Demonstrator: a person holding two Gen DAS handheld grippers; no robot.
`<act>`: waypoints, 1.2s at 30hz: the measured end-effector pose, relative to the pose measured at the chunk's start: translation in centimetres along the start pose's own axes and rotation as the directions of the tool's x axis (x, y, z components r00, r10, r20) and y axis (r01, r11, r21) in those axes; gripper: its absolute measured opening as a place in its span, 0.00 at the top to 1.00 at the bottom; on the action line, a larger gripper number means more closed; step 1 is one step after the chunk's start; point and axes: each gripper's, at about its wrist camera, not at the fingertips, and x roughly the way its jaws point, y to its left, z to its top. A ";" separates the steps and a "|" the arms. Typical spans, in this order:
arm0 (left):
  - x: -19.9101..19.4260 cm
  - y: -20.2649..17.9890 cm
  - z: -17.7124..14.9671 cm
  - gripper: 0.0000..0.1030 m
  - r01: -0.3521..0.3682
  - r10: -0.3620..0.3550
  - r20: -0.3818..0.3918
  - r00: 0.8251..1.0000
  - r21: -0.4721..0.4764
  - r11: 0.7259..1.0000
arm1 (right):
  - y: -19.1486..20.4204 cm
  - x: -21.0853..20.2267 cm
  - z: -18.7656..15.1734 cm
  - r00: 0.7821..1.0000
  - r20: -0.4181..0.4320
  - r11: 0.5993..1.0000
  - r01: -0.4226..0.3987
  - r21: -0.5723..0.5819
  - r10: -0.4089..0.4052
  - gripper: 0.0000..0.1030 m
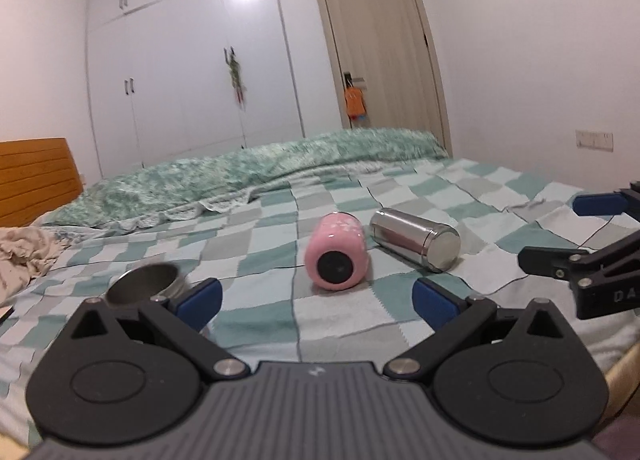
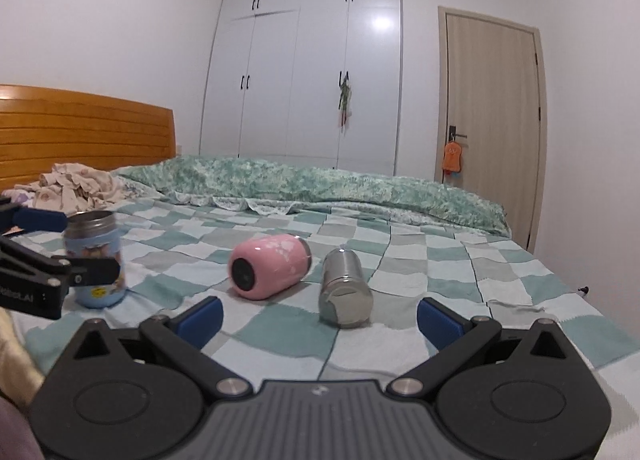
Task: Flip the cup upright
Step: 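Move the left gripper toward the pink cup lying on its side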
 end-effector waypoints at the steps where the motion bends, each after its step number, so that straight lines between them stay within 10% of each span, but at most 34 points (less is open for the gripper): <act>1: 0.9 -0.4 0.6 0.00 0.001 -0.001 -0.012 1.000 0.013 1.000 | -0.7 0.8 0.4 1.000 -0.013 1.000 -0.003 0.001 0.003 0.00; 17: 16.3 -3.5 7.3 0.00 -0.028 0.048 -0.249 0.967 0.084 0.996 | -7.5 13.1 4.0 0.986 -0.144 0.994 -0.097 -0.048 0.089 0.00; 36: 31.4 -3.7 7.7 0.01 -0.093 0.125 -0.537 0.834 0.087 0.992 | -12.3 25.2 6.2 0.936 -0.276 0.960 -0.257 -0.110 0.219 0.00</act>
